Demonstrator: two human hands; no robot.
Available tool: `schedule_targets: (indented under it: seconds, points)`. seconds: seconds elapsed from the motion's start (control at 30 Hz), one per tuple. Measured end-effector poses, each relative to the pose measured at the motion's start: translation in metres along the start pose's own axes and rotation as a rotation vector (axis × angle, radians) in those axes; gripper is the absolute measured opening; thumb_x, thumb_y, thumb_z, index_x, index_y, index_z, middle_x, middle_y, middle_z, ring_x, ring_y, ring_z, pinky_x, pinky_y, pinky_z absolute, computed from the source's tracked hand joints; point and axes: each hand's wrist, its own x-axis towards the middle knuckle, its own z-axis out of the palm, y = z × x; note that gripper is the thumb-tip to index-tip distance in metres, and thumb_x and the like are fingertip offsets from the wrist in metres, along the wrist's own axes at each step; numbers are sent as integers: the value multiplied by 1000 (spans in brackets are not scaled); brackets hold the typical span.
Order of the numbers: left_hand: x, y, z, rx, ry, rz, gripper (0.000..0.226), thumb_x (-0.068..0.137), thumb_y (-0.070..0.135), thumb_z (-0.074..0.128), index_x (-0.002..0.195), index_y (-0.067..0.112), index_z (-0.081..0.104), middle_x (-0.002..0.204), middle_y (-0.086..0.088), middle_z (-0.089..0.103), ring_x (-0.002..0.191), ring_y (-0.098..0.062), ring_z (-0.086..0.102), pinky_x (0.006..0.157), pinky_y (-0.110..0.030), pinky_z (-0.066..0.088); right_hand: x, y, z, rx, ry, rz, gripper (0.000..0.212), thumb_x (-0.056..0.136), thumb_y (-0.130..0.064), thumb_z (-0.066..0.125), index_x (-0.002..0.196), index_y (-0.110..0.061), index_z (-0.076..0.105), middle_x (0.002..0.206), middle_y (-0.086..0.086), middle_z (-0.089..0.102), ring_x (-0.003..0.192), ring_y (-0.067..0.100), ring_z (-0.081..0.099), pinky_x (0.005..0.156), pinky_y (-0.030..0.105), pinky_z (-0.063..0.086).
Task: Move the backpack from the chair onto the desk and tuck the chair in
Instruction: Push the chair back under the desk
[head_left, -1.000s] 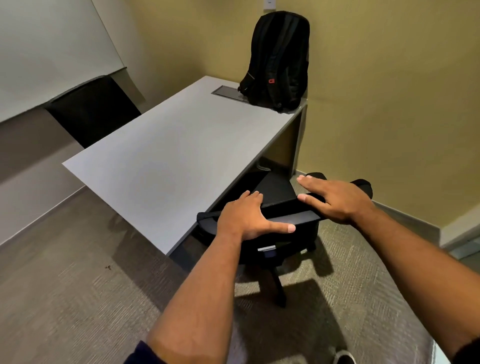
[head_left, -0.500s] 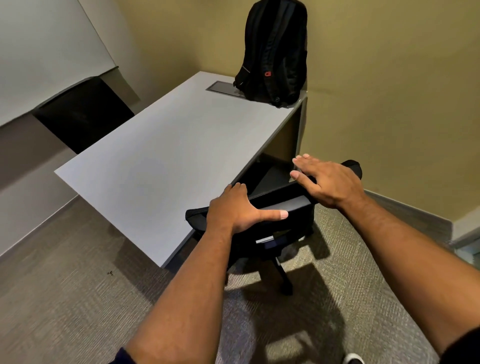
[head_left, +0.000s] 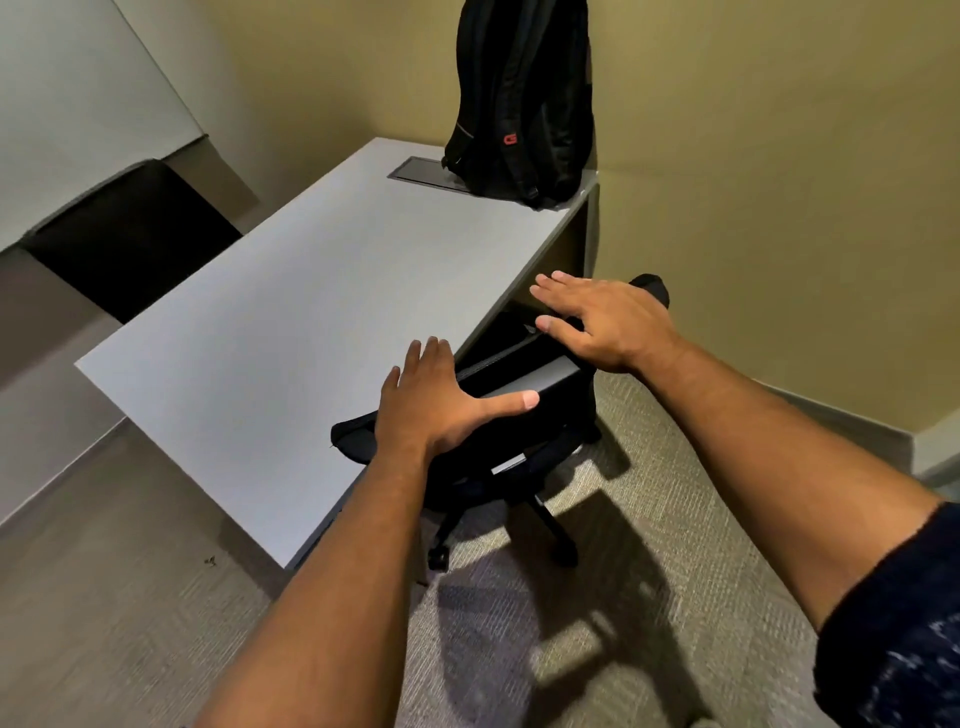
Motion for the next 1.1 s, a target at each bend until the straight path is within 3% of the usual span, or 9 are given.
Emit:
schedule_targets:
  seconds: [0.23, 0.77, 0.97, 1.1]
  points:
    - [32, 4, 5, 20, 31, -61, 152, 44, 114, 32, 163, 19, 19, 173, 0, 13, 159, -16, 5, 126, -48, 17, 43, 25, 4, 7, 2, -89, 62, 102, -57, 32, 160, -34, 29, 164, -10, 34, 151, 6, 29, 118, 38, 34]
    - [78, 37, 5, -27, 168, -89, 143, 50, 109, 41, 161, 22, 25, 170, 0, 23, 157, -19, 20, 125, -51, 24, 118, 73, 7, -29, -182, -179, 74, 95, -71, 22, 161, -35, 25, 167, -11, 26, 154, 7, 21, 125, 36, 21]
    - [88, 44, 5, -10, 211, -149, 152, 47, 113, 26, 163, 14, 17, 172, -6, 15, 159, -19, 4, 127, -51, -4, 127, 68, 6, -108, -203, -129, 82, 94, -73, 10, 163, -31, 19, 169, -11, 16, 156, 5, 9, 127, 36, 11]
    - [97, 48, -3, -15, 121, -247, 164, 41, 114, 21, 163, 8, -2, 172, -13, -5, 158, -26, -13, 123, -57, -14, 136, 57, 4, -138, -253, -172, 78, 95, -69, 6, 163, -31, 14, 170, -12, 9, 156, 3, 3, 127, 36, 7]
